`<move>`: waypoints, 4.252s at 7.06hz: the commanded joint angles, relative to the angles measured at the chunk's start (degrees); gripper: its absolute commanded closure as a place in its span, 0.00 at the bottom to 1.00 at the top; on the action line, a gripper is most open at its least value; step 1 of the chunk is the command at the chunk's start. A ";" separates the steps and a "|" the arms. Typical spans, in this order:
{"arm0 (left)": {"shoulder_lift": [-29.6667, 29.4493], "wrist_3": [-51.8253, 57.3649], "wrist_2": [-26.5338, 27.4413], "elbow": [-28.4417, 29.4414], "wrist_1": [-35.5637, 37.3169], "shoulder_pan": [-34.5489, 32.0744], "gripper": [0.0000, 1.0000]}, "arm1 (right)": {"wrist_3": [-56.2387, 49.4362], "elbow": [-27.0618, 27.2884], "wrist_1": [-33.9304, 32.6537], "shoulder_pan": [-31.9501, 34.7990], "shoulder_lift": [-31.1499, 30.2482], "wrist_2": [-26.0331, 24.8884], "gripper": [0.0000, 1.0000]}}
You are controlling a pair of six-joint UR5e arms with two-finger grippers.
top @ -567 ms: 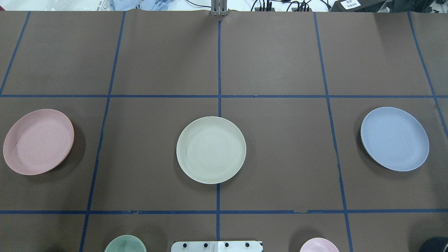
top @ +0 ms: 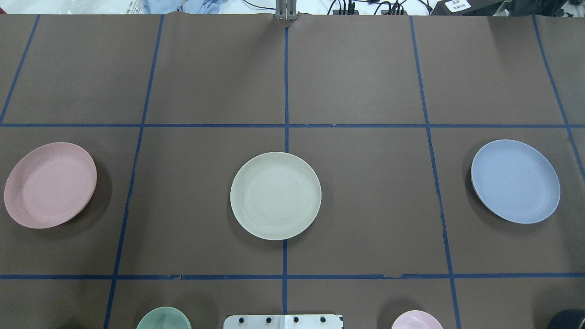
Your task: Stack three plates with pink and blue
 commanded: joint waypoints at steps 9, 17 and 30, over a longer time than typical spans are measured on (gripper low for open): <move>-2.56 -14.17 -3.54 13.13 -49.38 5.58 0.00 | 16.73 1.91 26.91 -0.17 -0.27 7.22 0.00; 0.69 -52.01 25.44 27.38 -75.03 36.11 0.26 | 19.58 1.56 33.45 -0.62 -4.41 7.04 0.00; -14.11 -64.63 20.98 -0.47 -45.90 46.32 1.00 | 19.76 1.56 33.54 -0.62 -4.67 7.22 0.00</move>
